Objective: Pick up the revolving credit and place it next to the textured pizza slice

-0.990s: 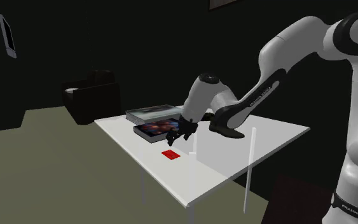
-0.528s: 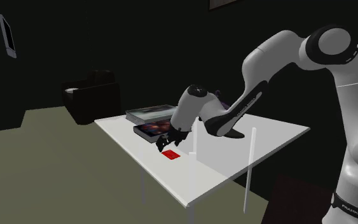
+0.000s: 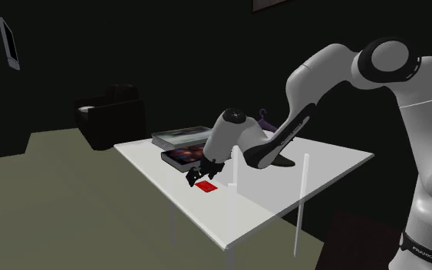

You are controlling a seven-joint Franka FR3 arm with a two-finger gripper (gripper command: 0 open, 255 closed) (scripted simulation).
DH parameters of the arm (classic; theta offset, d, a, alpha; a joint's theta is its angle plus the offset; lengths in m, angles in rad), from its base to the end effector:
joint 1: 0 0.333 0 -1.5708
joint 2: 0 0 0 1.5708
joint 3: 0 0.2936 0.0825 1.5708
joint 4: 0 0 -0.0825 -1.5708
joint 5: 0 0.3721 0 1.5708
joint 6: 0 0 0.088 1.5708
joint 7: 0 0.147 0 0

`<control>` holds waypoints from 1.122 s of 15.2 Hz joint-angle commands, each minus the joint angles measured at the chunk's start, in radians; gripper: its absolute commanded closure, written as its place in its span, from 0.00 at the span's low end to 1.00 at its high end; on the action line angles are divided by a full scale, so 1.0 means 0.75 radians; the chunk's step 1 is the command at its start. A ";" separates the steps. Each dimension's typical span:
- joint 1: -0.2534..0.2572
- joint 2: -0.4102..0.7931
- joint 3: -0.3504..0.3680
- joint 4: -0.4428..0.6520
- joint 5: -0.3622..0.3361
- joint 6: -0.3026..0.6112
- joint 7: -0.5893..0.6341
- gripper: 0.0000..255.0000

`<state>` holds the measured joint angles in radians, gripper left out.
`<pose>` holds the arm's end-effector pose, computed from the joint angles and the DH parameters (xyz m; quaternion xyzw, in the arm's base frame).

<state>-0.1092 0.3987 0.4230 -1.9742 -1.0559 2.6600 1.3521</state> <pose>0.6021 0.1964 0.2643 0.9518 -0.1080 0.2850 0.0353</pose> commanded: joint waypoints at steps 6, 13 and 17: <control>0.002 -0.001 0.000 -0.002 -0.001 -0.001 0.003 1.00; 0.001 0.001 0.000 0.001 -0.001 0.000 0.001 1.00; -0.026 -0.047 0.035 -0.002 0.079 -0.028 -0.073 1.00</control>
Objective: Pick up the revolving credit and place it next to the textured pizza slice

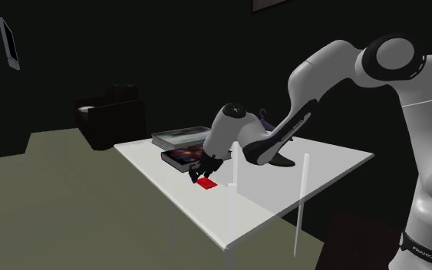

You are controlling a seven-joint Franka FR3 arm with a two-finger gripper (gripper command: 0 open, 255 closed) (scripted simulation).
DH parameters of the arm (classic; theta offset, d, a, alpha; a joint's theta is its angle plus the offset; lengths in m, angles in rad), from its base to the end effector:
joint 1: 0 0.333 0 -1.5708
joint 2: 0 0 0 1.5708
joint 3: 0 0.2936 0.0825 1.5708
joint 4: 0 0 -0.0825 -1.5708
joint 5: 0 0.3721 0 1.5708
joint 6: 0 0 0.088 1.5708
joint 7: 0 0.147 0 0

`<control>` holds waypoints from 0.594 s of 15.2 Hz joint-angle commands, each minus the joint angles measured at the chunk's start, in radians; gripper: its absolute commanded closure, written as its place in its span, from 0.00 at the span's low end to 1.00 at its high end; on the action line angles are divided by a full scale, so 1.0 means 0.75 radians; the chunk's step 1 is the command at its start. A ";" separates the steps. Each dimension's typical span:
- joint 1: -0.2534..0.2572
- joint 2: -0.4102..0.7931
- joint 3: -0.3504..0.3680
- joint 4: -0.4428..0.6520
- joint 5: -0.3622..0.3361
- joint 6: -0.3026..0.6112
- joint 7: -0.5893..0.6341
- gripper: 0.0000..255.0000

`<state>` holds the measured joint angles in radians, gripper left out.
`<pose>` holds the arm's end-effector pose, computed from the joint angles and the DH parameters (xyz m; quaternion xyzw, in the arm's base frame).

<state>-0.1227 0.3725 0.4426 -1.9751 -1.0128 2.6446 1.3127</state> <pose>0.6026 0.1971 0.2797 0.9516 -0.1080 0.2856 0.0351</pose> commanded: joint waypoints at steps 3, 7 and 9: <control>-0.027 -0.046 0.034 0.000 0.081 -0.029 -0.076 1.00; -0.050 -0.091 0.066 0.005 0.160 -0.061 -0.147 1.00; -0.061 -0.112 0.081 0.010 0.198 -0.078 -0.183 1.00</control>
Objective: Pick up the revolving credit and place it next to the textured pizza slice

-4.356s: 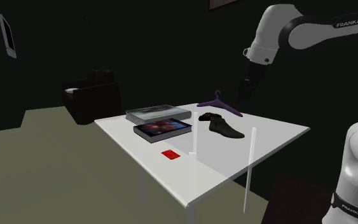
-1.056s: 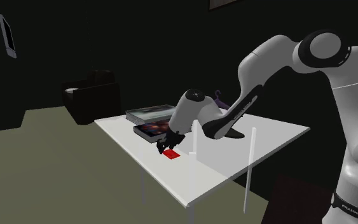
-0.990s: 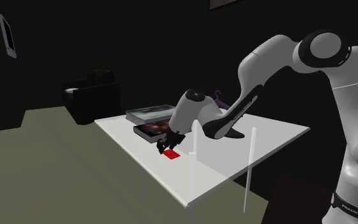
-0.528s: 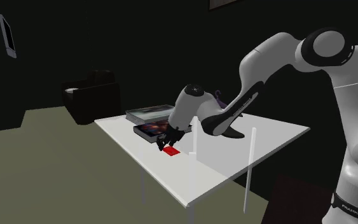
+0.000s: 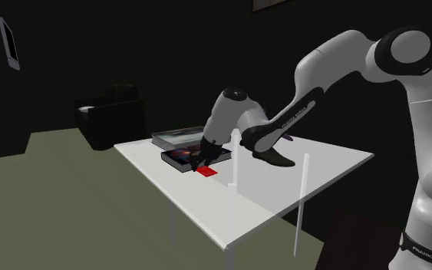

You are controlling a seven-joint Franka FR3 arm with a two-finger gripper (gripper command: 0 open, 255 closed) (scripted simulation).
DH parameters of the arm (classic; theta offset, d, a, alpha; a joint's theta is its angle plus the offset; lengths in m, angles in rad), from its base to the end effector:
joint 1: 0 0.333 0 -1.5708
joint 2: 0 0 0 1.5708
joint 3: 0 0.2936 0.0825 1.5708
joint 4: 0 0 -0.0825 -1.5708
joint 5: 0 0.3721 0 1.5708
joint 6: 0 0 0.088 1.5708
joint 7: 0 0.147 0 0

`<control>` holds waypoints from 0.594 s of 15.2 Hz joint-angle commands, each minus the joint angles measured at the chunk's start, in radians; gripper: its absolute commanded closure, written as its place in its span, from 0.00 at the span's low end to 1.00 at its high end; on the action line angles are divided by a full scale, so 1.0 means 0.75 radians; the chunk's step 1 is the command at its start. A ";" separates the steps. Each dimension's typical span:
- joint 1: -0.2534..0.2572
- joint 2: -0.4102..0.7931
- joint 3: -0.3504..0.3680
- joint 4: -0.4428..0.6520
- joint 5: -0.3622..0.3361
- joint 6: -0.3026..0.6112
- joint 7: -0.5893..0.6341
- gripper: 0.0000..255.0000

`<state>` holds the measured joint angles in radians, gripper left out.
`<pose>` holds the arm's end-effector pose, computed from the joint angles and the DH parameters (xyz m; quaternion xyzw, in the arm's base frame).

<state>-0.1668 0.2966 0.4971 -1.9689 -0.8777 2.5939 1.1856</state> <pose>0.6044 0.1947 0.3261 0.9517 -0.1081 0.2853 0.0354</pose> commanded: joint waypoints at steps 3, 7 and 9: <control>-0.017 -0.041 0.029 0.012 0.074 -0.037 -0.064 1.00; -0.035 -0.079 0.054 0.029 0.147 -0.076 -0.130 1.00; -0.042 -0.097 0.065 0.040 0.181 -0.096 -0.162 1.00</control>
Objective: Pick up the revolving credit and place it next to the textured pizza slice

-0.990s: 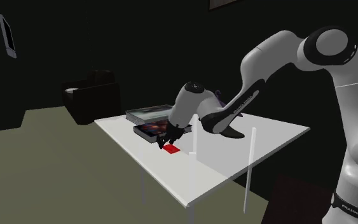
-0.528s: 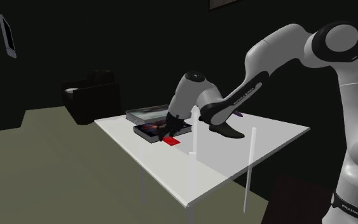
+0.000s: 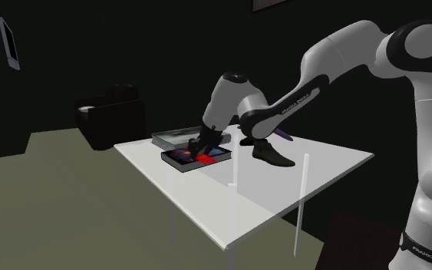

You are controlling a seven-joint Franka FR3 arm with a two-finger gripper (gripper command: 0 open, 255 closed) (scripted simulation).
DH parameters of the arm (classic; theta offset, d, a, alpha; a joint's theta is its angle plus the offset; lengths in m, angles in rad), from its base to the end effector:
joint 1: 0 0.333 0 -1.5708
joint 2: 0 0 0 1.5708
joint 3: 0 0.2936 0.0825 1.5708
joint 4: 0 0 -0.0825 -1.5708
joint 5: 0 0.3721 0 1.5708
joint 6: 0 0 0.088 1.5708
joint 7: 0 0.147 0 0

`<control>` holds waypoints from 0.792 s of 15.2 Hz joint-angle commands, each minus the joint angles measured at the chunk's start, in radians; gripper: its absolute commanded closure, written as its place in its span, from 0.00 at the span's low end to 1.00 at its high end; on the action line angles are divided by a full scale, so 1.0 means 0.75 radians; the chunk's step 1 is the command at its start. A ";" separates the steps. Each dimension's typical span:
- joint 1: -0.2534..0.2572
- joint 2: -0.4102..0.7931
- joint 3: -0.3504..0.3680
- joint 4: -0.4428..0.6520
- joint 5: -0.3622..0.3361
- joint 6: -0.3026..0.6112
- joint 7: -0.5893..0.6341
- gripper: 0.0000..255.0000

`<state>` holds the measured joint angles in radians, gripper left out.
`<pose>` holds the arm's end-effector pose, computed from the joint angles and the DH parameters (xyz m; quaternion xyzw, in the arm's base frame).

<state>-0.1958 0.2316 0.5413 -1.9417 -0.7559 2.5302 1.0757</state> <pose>0.6050 0.1958 0.3719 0.9517 -0.1080 0.2853 0.0353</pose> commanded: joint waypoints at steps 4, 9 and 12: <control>-0.093 -0.084 -0.005 -0.088 0.095 0.069 -0.128 1.00; -0.225 -0.178 -0.037 -0.216 0.235 0.195 -0.344 1.00; -0.295 -0.219 -0.062 -0.276 0.335 0.258 -0.496 1.00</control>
<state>-0.3995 0.0795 0.5010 -2.1297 -0.5301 2.7054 0.7430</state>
